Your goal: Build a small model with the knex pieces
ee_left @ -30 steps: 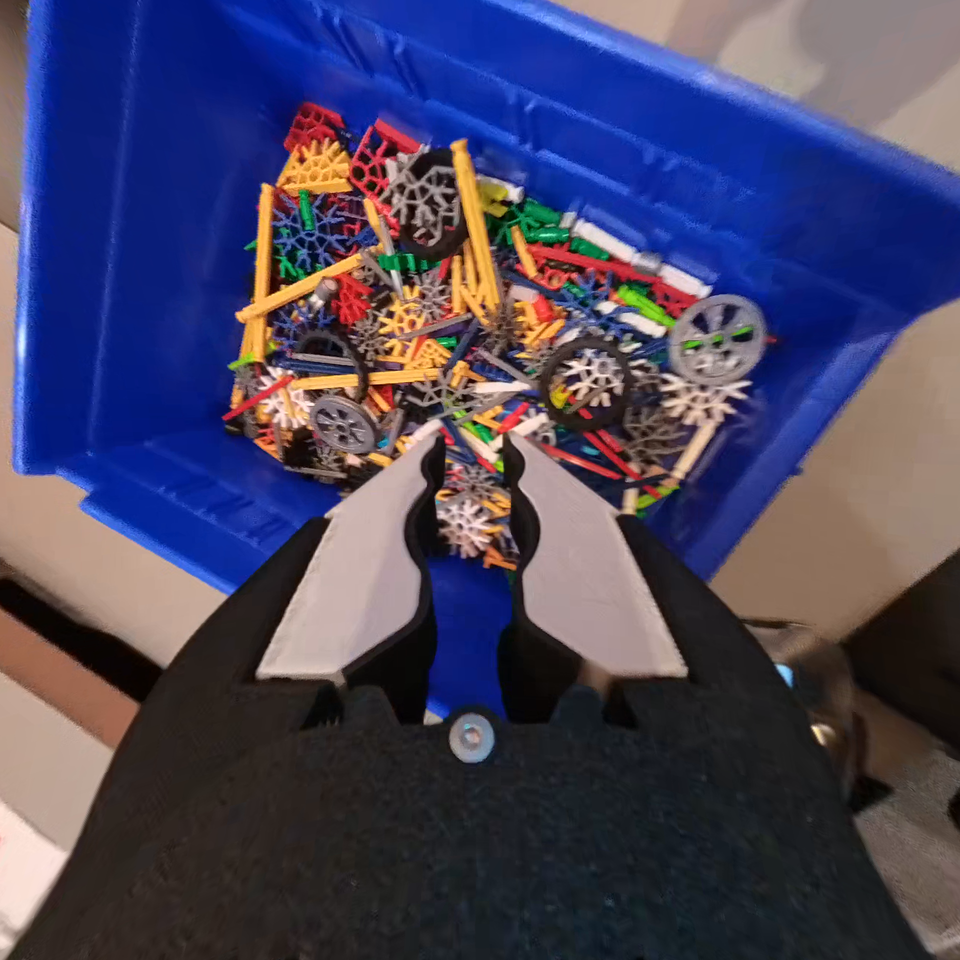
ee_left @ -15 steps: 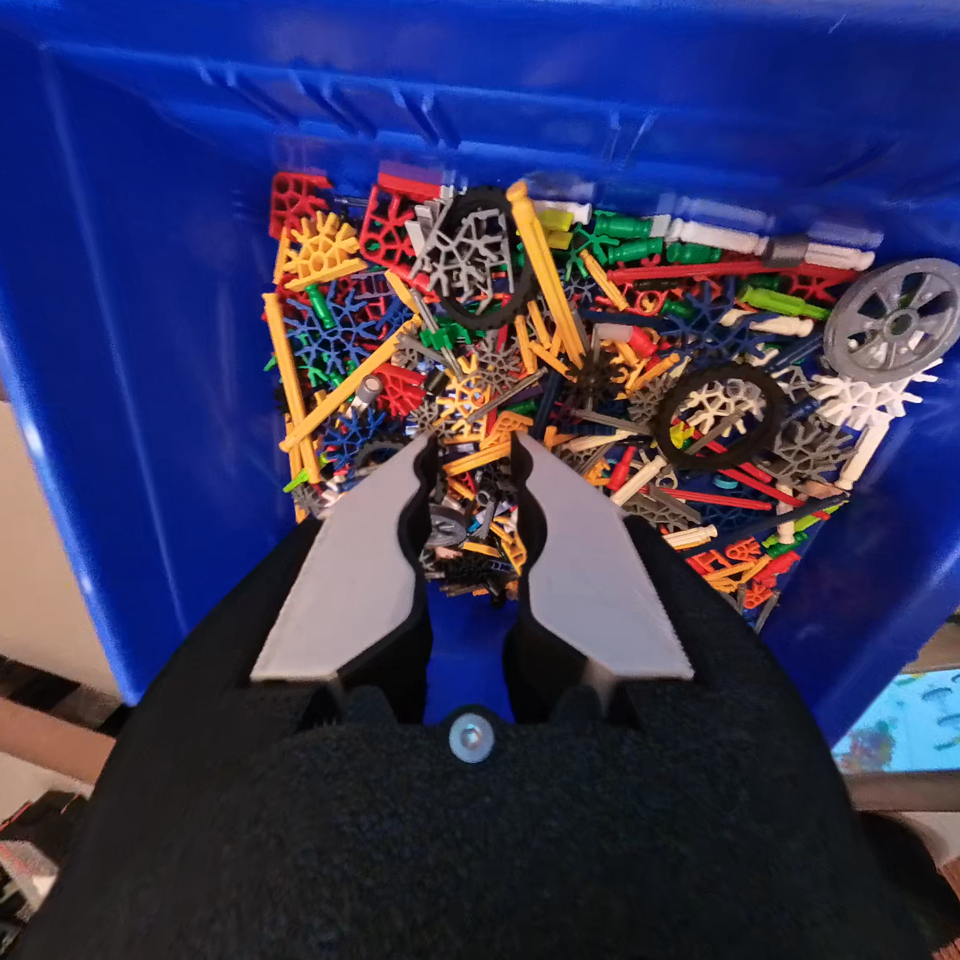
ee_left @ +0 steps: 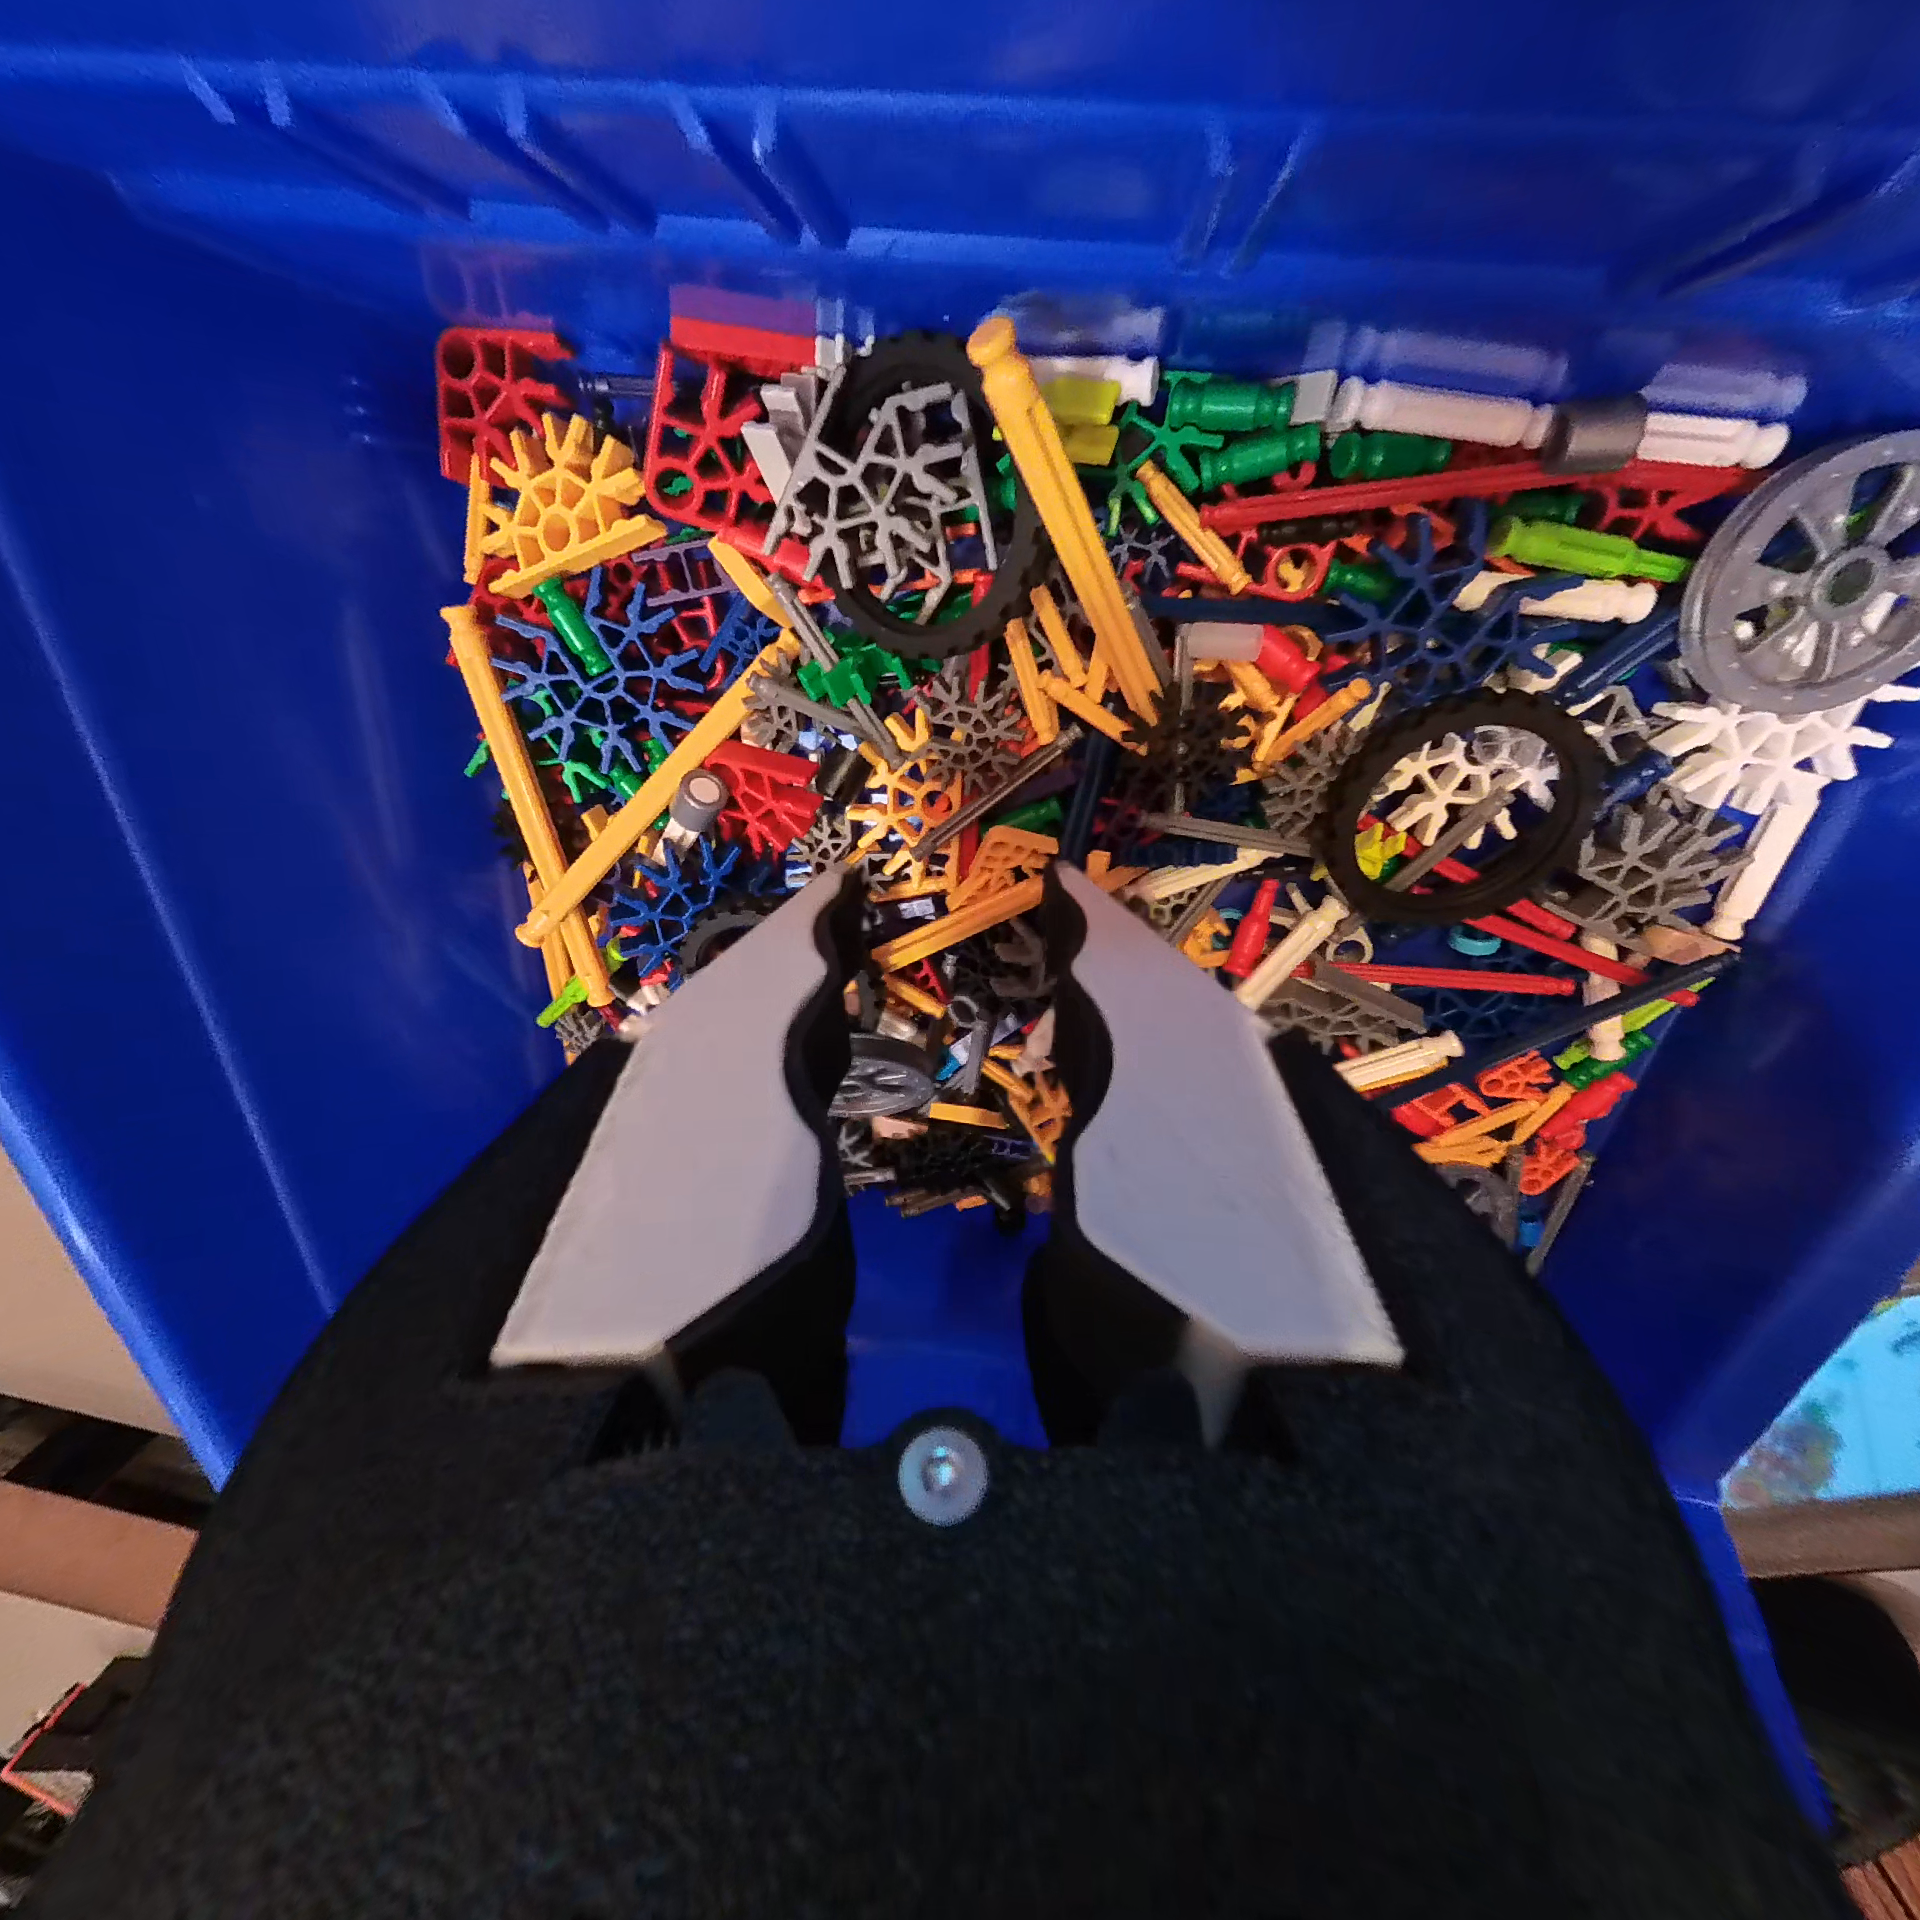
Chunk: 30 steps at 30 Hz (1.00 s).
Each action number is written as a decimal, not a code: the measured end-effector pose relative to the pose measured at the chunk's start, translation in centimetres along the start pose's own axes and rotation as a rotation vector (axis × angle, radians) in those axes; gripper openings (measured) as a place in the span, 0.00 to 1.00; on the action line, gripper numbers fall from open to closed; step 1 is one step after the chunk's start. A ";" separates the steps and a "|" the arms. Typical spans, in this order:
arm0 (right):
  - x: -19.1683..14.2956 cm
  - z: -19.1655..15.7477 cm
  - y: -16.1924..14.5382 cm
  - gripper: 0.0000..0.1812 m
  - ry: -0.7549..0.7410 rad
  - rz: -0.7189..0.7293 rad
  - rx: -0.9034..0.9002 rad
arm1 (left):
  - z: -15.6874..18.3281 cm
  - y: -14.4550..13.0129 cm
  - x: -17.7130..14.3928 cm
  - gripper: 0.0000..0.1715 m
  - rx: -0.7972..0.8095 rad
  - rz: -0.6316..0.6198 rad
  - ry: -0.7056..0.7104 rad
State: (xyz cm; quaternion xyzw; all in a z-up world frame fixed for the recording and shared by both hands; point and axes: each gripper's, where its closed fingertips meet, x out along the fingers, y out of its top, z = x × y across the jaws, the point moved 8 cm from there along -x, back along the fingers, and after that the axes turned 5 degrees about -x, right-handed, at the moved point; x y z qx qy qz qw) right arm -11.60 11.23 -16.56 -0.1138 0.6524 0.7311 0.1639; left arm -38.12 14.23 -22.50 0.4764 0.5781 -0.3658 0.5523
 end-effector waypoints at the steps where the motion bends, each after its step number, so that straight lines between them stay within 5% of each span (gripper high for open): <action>1: 0.0 0.0 0.0 0.26 0.000 -0.001 0.000 | -0.1 -0.1 0.0 0.19 -0.002 -0.004 0.004; 30: 2.1 0.2 -3.0 0.26 0.029 -0.081 0.050 | -0.1 -1.7 -2.2 0.23 0.018 0.047 -0.020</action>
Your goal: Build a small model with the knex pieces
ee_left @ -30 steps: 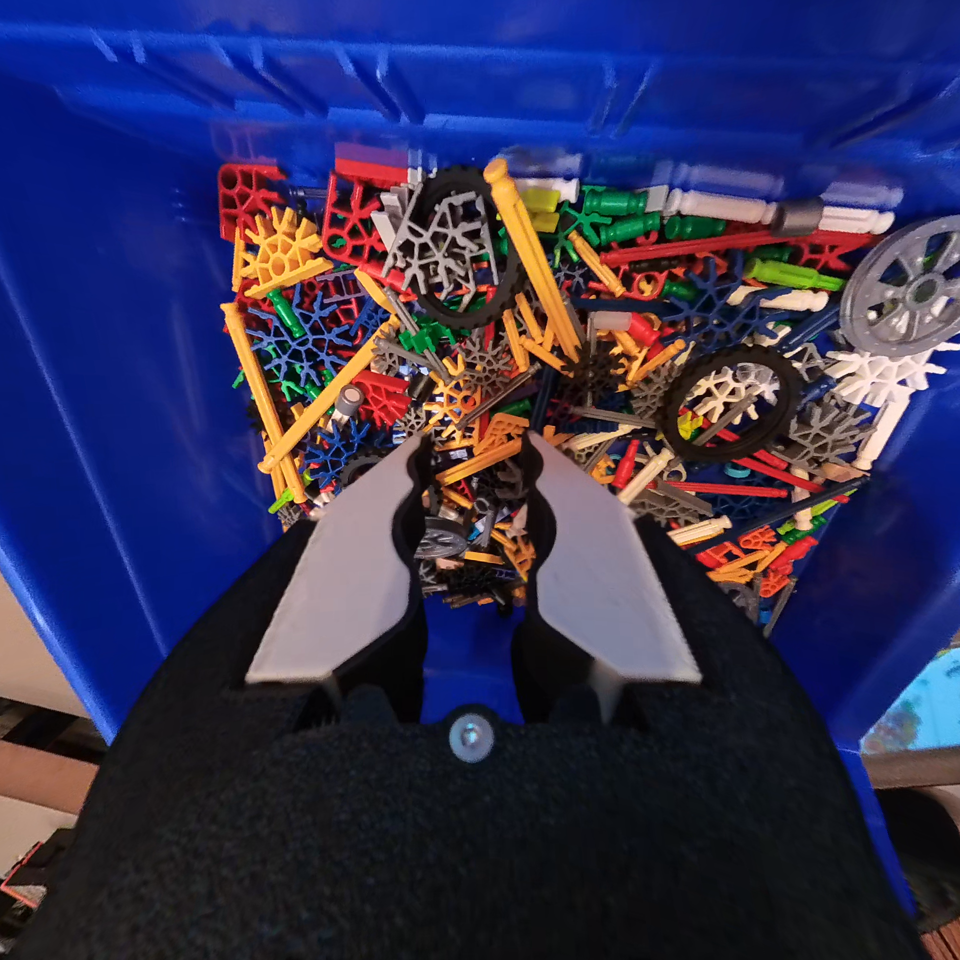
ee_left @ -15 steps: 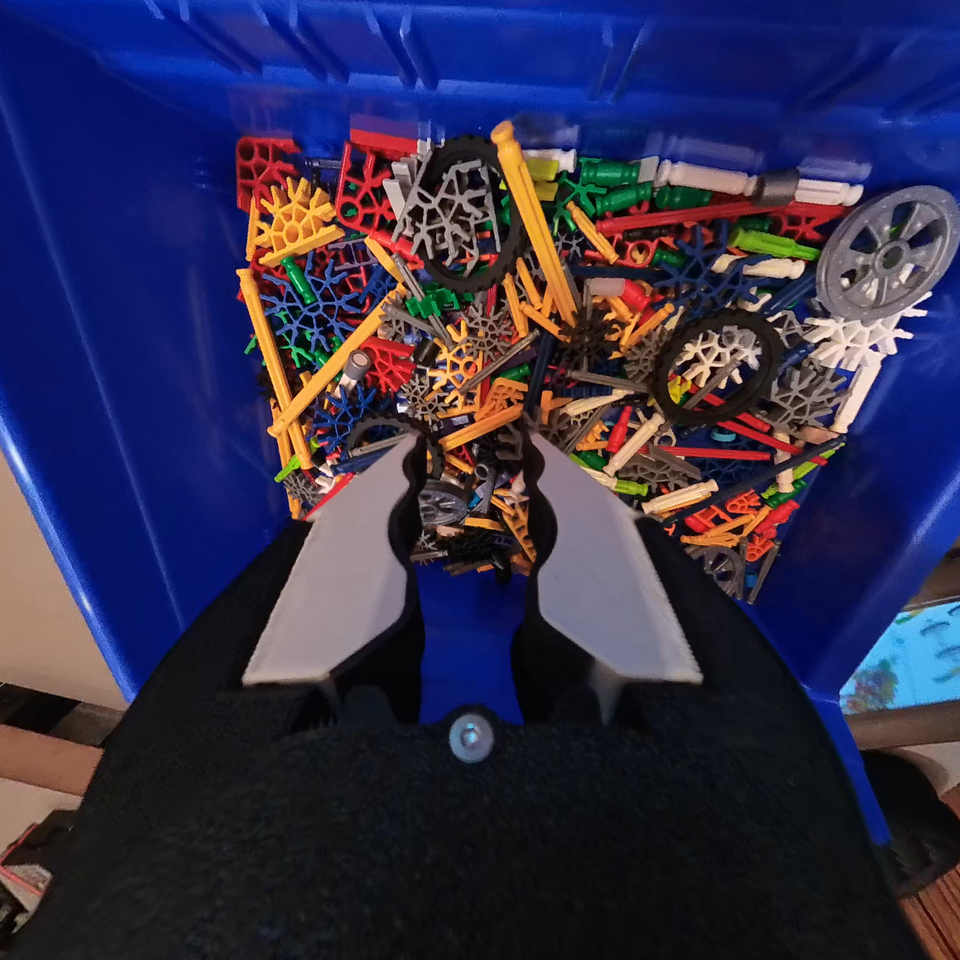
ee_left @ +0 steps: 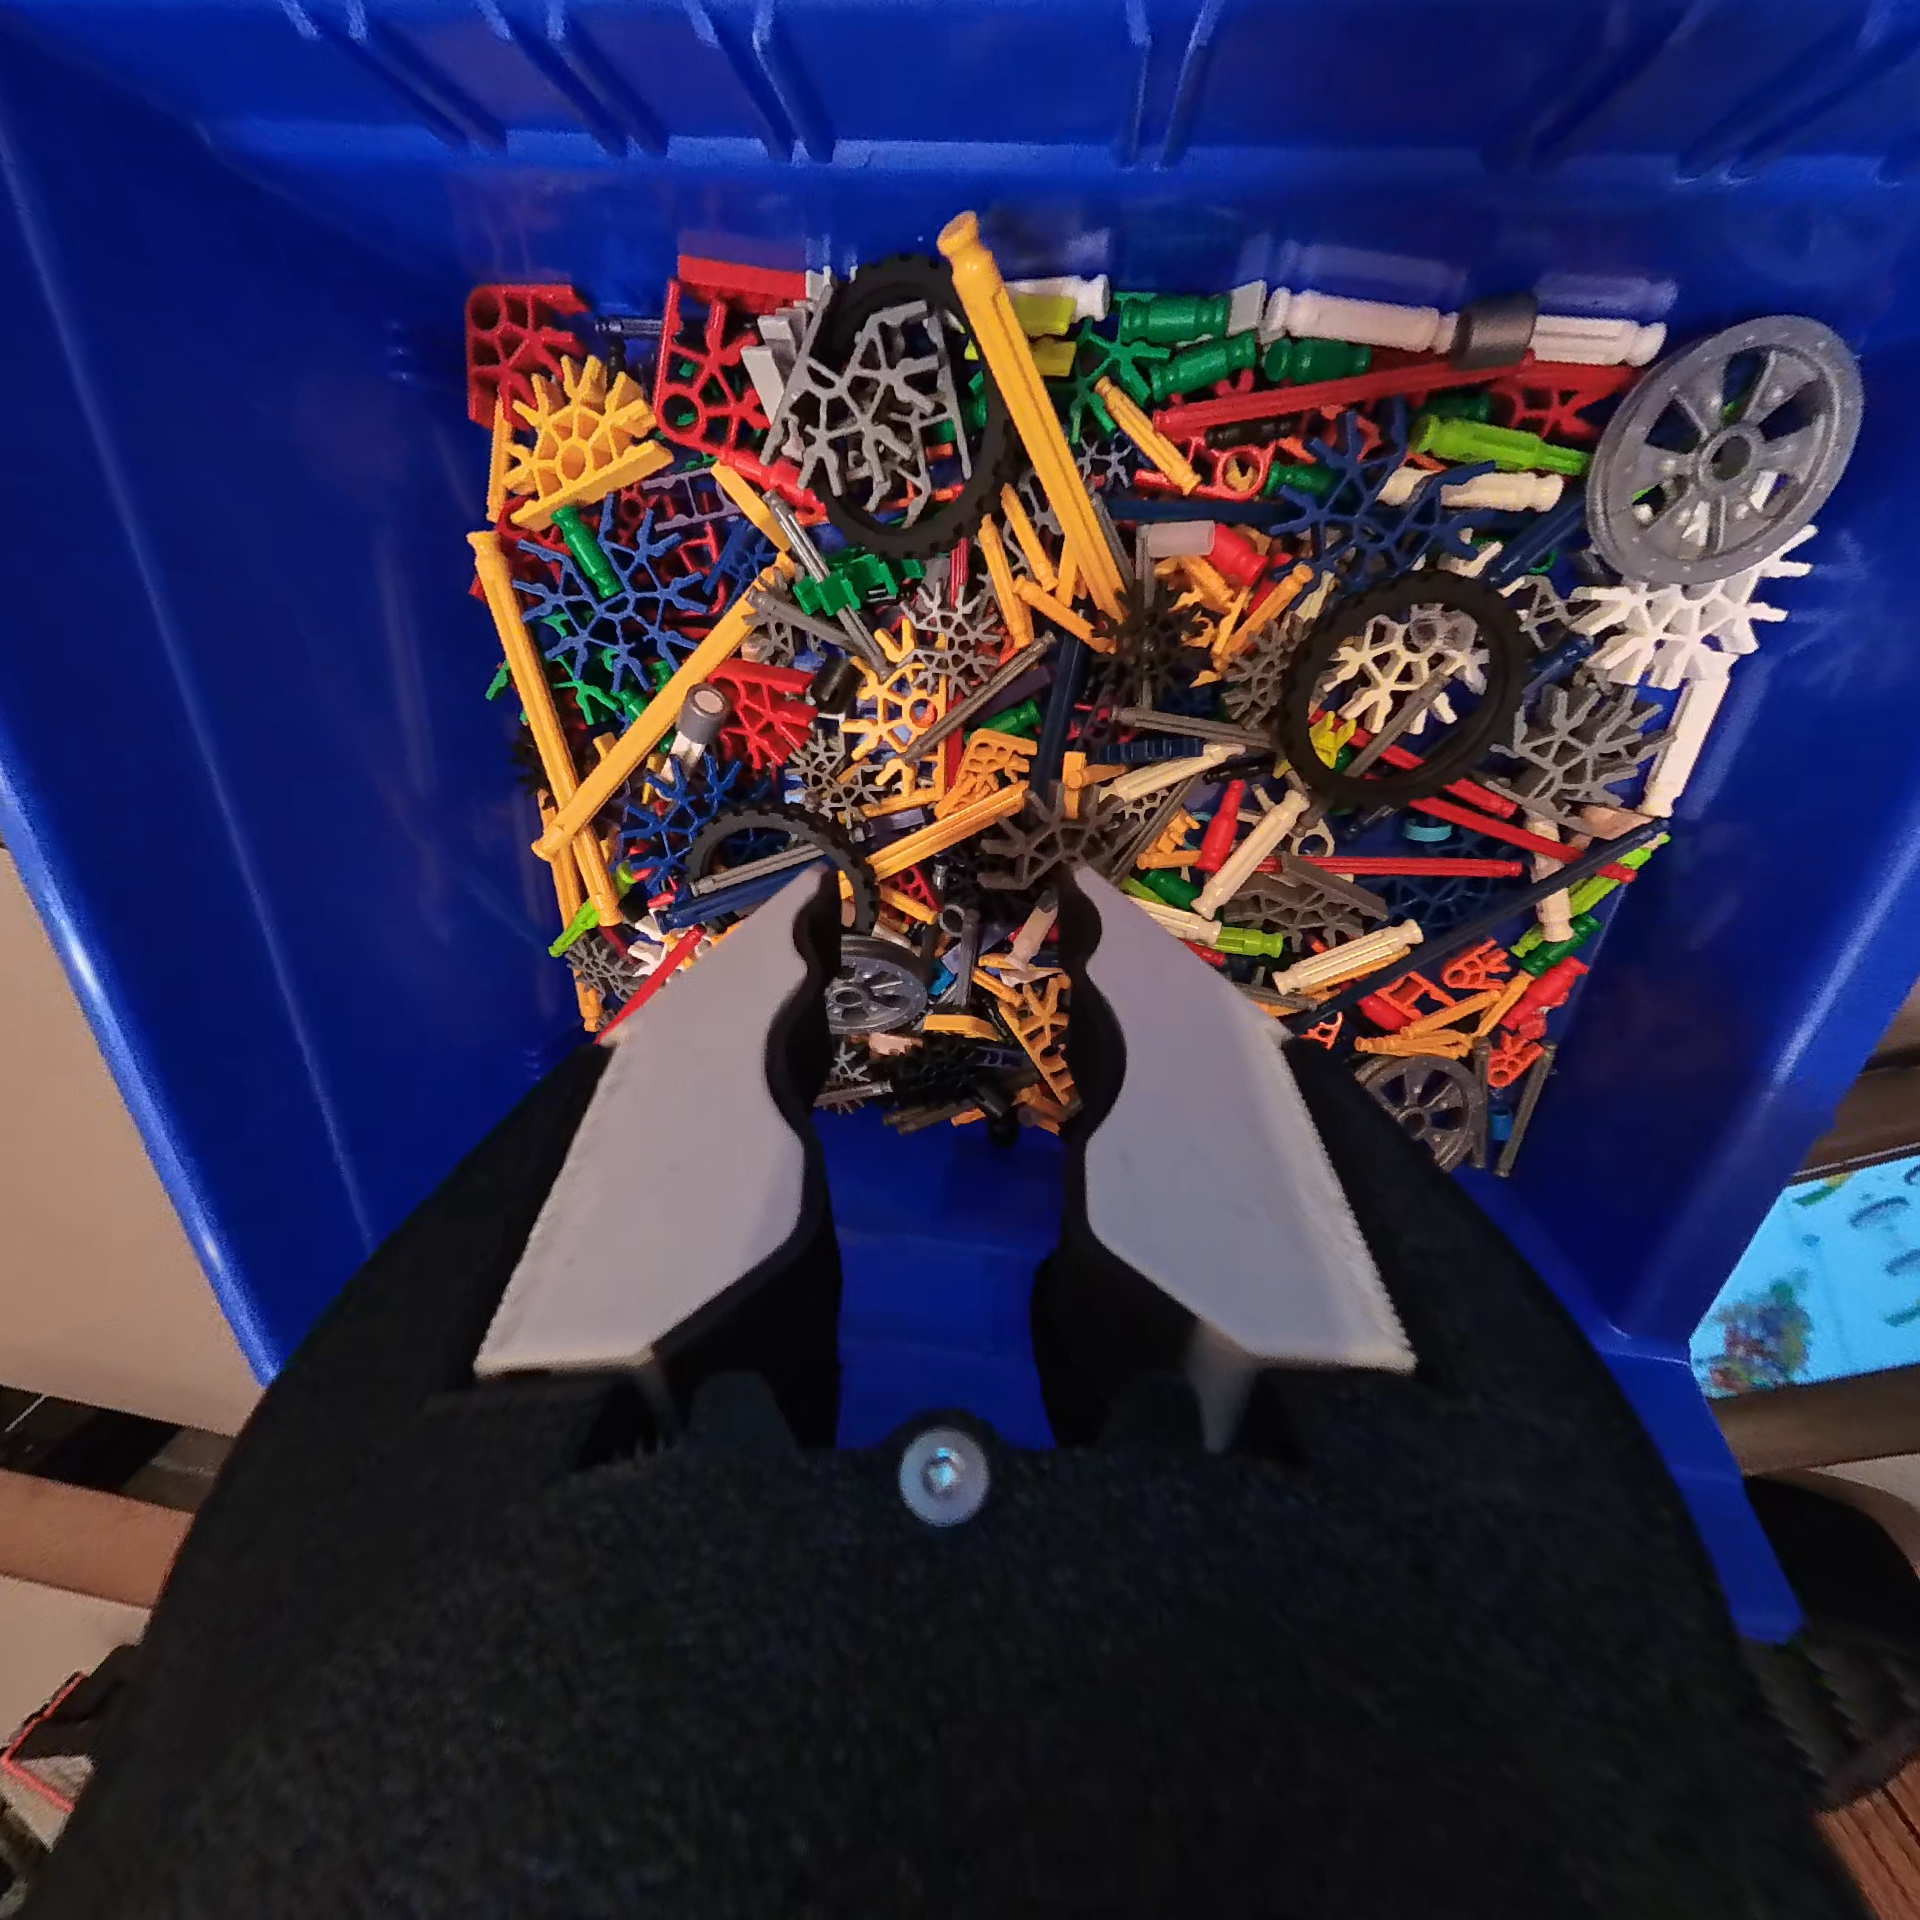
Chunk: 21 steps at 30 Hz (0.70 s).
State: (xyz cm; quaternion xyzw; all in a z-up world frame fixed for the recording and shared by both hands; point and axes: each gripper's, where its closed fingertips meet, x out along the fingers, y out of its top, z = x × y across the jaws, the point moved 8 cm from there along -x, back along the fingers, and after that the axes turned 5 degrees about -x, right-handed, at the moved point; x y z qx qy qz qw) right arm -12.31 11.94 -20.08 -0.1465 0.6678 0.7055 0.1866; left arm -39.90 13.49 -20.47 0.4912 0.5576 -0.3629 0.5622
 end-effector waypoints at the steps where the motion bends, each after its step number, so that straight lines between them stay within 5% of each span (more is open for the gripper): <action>1: 0.2 0.0 -0.2 0.26 0.002 -0.005 0.003 | 0.0 0.0 0.0 0.23 0.002 0.000 -0.001; 21: 0.7 0.2 -0.9 0.26 0.020 -0.012 0.023 | -1.7 -0.2 -0.1 0.20 -0.011 0.006 0.057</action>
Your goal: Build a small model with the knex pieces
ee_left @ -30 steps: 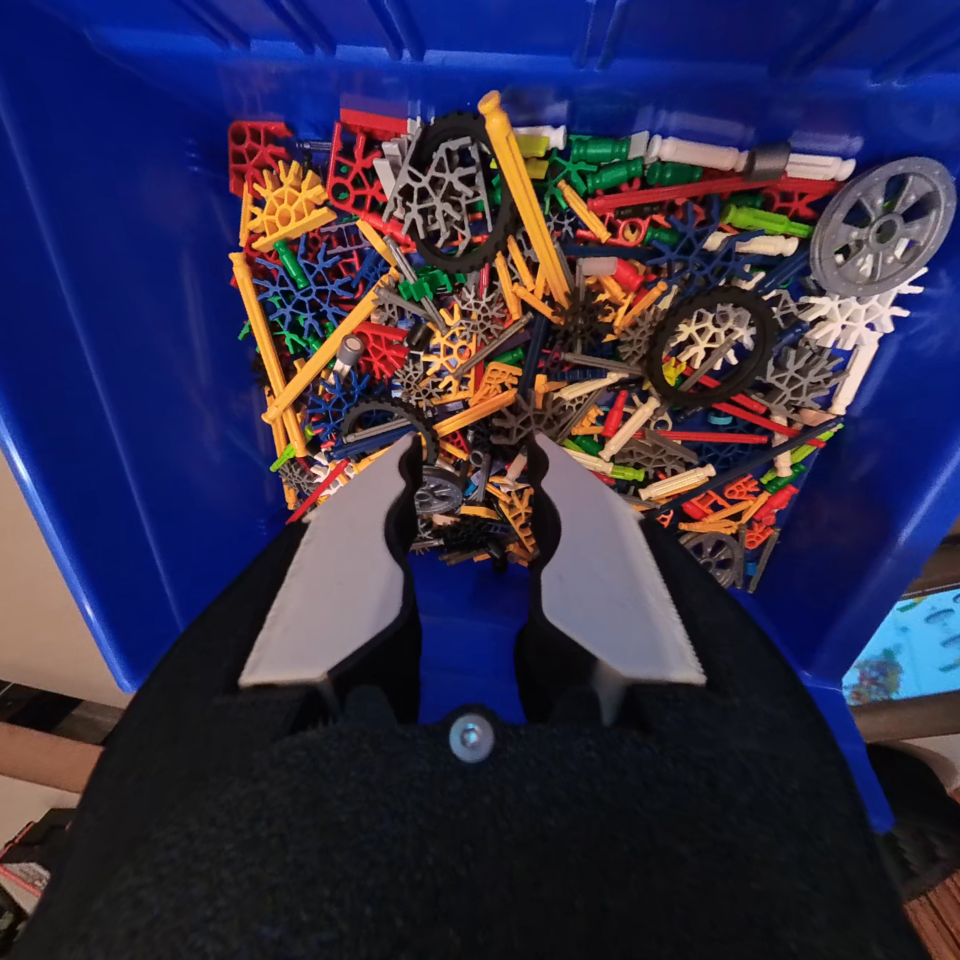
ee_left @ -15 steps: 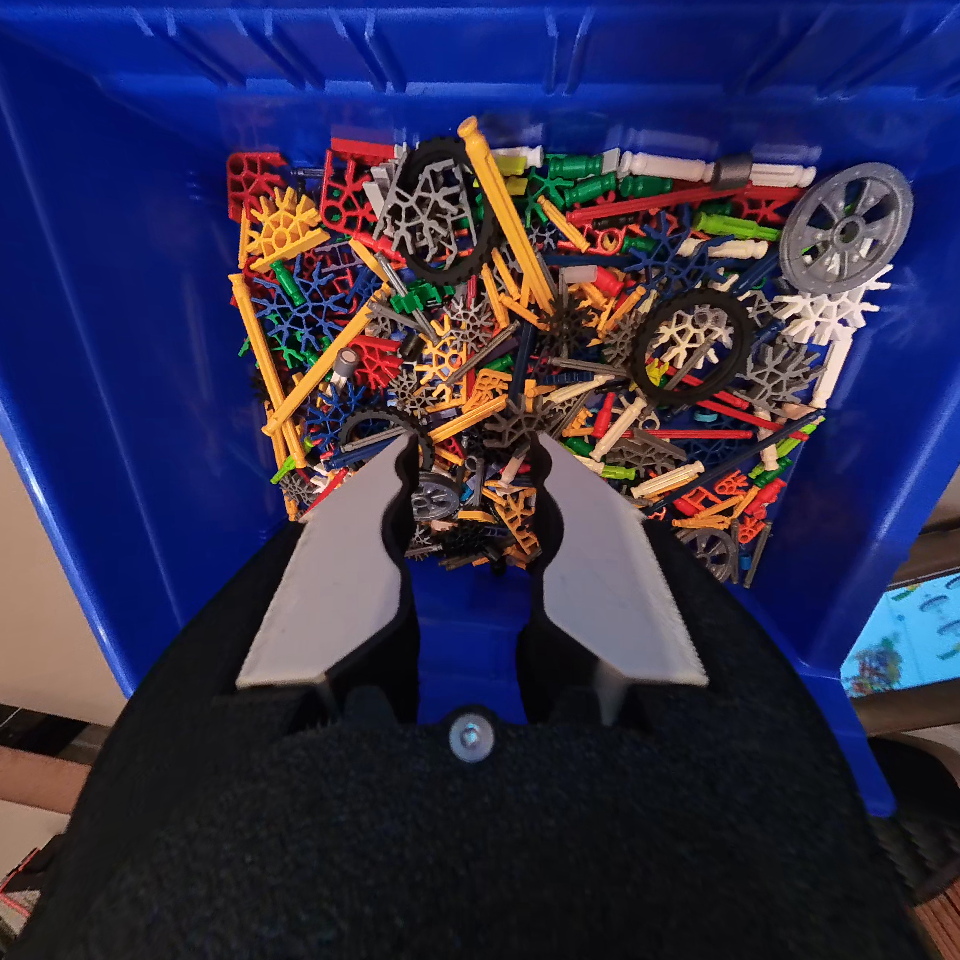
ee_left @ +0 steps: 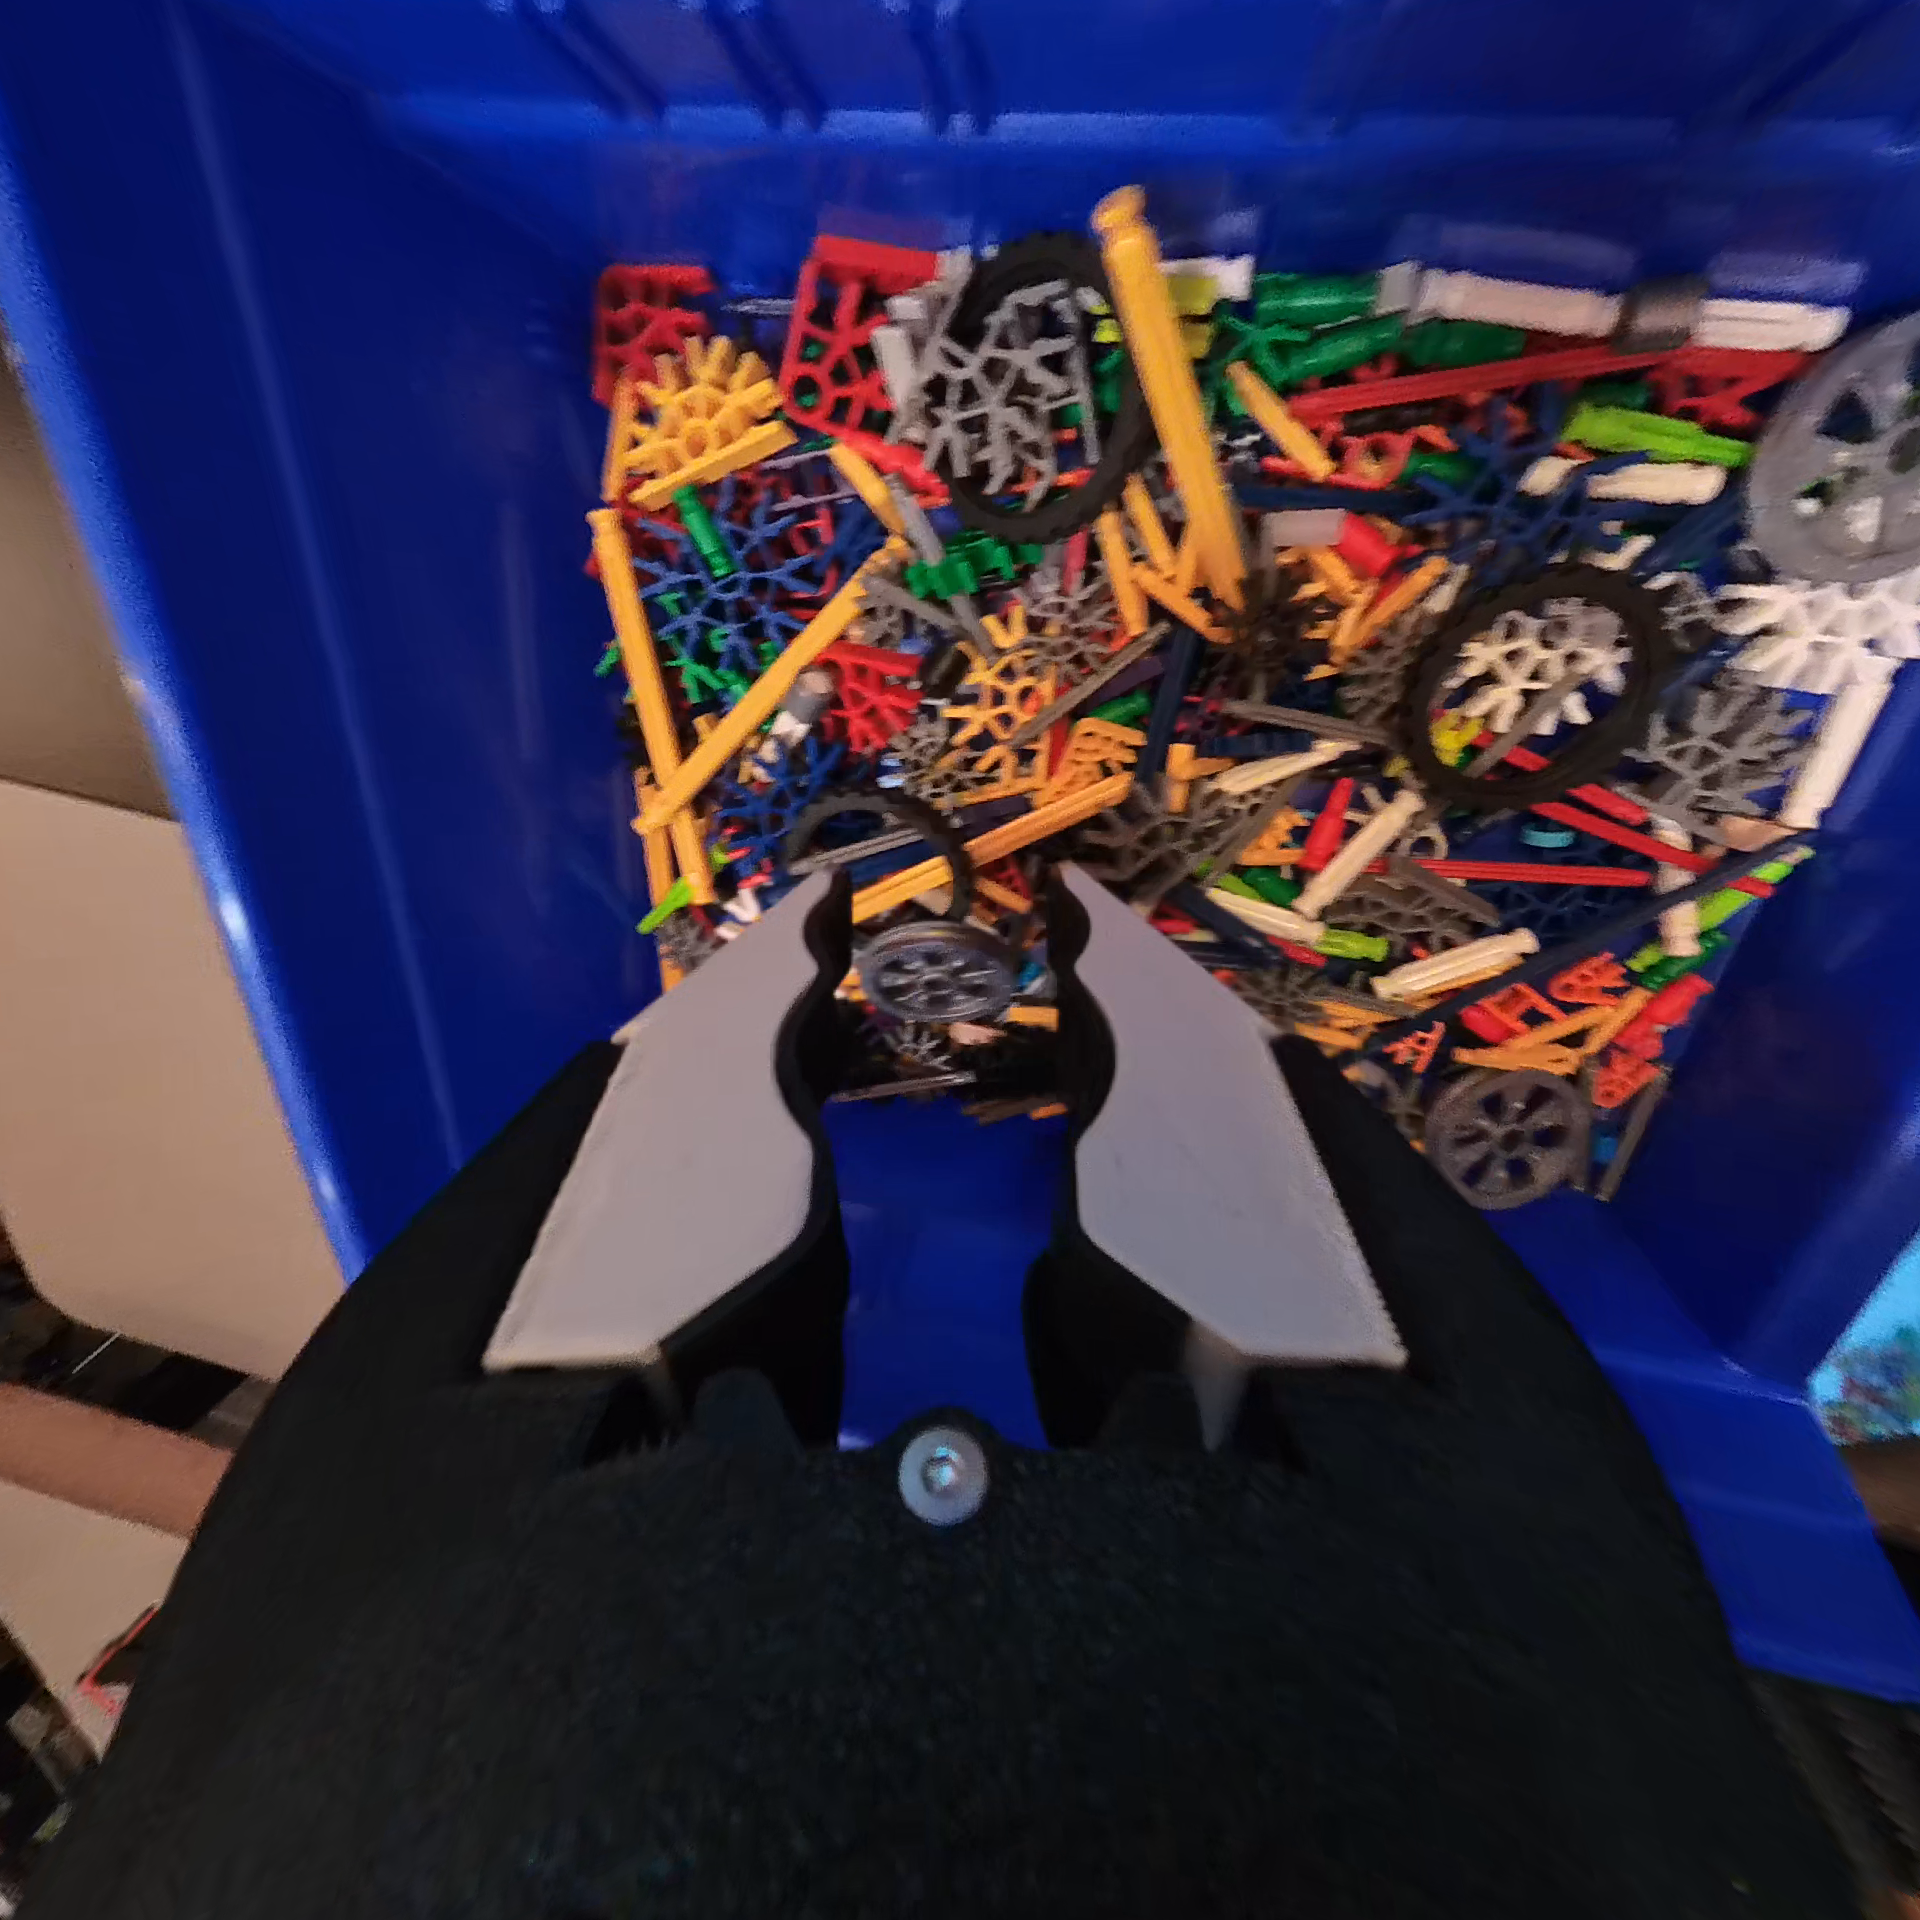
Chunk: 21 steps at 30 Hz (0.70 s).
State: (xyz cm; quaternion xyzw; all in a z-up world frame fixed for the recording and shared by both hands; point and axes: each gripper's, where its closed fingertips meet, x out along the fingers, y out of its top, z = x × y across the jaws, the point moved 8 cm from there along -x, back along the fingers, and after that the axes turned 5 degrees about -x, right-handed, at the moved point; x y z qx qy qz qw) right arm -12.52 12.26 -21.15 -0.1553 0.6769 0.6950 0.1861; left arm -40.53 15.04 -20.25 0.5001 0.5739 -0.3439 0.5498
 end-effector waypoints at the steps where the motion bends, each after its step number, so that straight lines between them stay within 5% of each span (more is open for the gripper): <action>1: 0.0 0.0 0.0 0.26 0.000 0.001 0.000 | -0.4 -0.1 0.0 0.20 -0.009 0.005 0.013; 15: -0.4 0.3 0.1 0.26 0.000 0.017 0.007 | -3.0 2.3 1.8 0.20 0.031 0.003 0.096; 21: -0.5 0.3 0.2 0.26 0.001 0.023 0.007 | -2.2 2.5 4.1 0.21 0.053 -0.123 -0.019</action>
